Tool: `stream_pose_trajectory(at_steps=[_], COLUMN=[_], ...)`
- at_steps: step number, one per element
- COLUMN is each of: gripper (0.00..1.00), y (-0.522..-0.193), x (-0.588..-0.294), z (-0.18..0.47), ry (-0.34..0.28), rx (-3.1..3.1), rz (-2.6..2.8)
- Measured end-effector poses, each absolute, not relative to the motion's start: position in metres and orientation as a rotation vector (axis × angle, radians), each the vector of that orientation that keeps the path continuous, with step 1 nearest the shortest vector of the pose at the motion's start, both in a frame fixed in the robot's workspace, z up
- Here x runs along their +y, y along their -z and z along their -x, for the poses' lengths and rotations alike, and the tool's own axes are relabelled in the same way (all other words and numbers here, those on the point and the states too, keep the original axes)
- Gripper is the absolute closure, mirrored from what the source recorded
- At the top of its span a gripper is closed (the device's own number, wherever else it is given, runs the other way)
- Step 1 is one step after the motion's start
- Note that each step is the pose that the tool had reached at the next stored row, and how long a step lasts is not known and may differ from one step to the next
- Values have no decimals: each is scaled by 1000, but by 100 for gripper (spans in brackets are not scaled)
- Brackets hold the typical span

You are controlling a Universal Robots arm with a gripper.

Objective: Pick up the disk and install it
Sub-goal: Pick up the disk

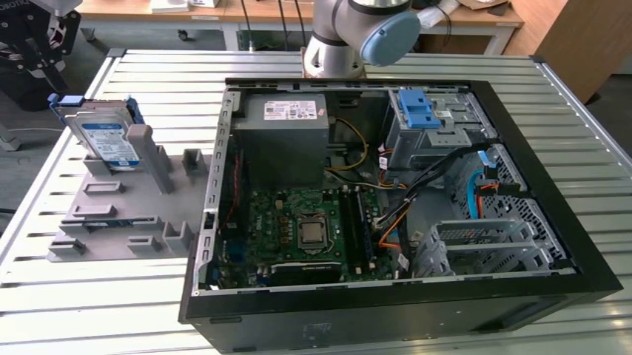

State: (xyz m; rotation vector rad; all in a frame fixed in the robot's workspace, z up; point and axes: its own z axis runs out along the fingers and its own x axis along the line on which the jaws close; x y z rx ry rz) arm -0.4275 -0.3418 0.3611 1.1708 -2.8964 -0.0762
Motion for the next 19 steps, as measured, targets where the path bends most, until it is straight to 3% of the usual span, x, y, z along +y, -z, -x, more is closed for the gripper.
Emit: stream_pose_trajectory(at_steps=[19], gripper=[89], y=[-361], x=[-342], z=[428], ry=[77], rx=[-2717], rz=[-1538])
